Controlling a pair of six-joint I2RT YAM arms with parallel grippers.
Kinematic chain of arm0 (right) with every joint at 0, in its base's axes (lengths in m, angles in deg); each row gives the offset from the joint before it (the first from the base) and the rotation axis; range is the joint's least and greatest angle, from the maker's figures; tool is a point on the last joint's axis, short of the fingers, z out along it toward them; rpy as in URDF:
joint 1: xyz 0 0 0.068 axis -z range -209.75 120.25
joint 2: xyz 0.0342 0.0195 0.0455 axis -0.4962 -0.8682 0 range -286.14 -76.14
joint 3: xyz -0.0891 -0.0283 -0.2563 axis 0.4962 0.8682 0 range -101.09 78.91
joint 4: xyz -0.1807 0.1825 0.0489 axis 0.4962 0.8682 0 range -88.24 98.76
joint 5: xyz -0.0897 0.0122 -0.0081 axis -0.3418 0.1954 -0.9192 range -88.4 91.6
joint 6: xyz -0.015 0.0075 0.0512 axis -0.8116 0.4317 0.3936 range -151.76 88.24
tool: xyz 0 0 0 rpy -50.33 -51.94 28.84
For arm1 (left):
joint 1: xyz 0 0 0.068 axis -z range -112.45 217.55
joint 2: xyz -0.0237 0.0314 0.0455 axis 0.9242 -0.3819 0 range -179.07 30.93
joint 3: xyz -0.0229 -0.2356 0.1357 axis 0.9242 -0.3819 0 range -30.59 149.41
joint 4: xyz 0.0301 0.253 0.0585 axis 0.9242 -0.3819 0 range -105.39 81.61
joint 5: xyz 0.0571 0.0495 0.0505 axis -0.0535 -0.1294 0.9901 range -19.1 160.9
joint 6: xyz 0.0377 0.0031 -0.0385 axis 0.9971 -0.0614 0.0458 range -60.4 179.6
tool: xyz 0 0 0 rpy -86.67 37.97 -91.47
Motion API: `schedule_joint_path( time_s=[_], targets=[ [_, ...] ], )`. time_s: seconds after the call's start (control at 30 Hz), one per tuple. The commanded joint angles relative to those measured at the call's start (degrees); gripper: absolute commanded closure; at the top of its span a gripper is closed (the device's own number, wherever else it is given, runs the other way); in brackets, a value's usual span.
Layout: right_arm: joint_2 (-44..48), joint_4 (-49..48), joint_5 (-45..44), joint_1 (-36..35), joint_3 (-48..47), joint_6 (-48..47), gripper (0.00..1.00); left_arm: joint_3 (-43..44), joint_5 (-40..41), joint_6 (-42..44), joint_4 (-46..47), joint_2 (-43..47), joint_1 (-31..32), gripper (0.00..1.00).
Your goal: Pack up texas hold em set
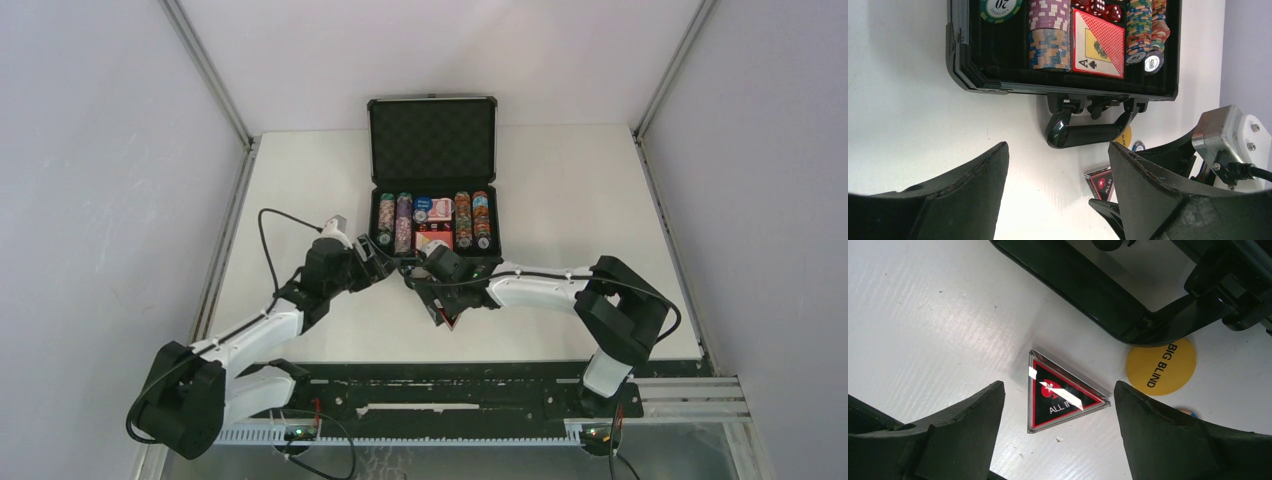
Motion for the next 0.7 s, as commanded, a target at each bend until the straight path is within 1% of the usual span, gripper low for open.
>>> schedule_joint_path(
  time_s=[0.0, 0.5, 0.57, 0.67],
  targets=[
    [1.6, 0.1, -1.4, 0.1, -0.2, 0.2, 0.10, -1.0, -1.6, -0.9, 3.4, -0.5, -0.5, 0.22],
    [1.3, -1.9, 0.2, 0.1, 3.2, 2.5, 0.10, -1.2, -3.8, -1.3, 4.7, -1.7, -0.5, 0.23],
    [1.3, -1.9, 0.2, 0.1, 3.2, 2.4, 0.15, -1.2, -4.1, -1.4, 4.9, -1.9, -0.5, 0.23],
    [1.4, -1.8, 0.5, 0.1, 3.2, 2.3, 0.19, -1.2, -4.3, -1.5, 5.1, -2.4, -0.5, 0.22]
  ],
)
